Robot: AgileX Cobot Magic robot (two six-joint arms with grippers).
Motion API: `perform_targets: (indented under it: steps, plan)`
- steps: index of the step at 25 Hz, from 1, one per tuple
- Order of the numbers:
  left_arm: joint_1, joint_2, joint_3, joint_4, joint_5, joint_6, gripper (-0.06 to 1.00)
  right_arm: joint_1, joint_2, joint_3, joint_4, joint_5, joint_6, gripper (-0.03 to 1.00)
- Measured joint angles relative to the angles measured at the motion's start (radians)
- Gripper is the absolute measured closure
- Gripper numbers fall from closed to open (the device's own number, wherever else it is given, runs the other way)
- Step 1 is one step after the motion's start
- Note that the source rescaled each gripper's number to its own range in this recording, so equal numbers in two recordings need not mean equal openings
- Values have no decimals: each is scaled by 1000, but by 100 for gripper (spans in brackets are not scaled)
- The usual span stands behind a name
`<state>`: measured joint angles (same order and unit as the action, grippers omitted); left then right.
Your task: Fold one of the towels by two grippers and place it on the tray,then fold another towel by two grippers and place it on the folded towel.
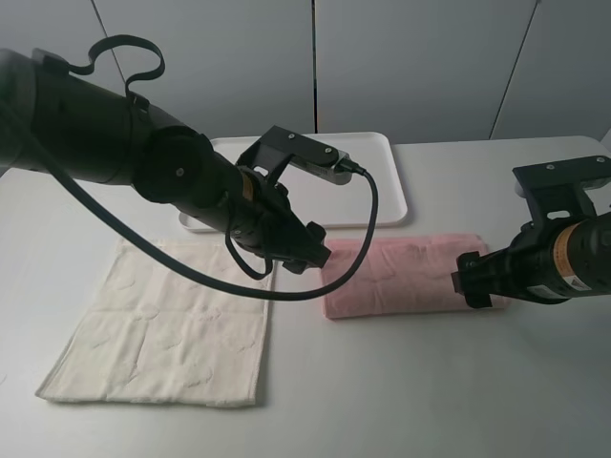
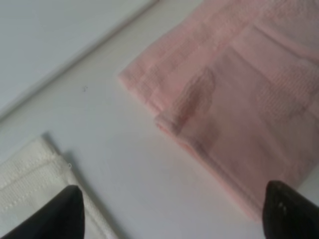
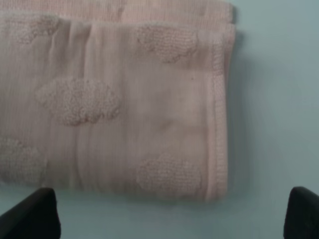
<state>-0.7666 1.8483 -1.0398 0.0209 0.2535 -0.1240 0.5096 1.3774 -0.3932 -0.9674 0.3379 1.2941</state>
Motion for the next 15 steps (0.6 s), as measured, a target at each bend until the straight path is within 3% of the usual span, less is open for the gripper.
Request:
perform_targets:
  steps: [4, 8, 12, 15]
  plan:
    - [8, 0, -11, -32, 16, -4, -5, 0, 1, -29, 16, 2, -2, -3]
    - [14, 4, -76, -51, 84, -22, -6, -5, 2, -124, 122, 68, -126, -3]
    - [42, 47, -187, -69, 228, -96, -6, -78, 21, -249, 367, 184, -330, -3]
    - [64, 102, -273, -76, 345, -115, -6, -177, 56, -325, 606, 248, -574, -3]
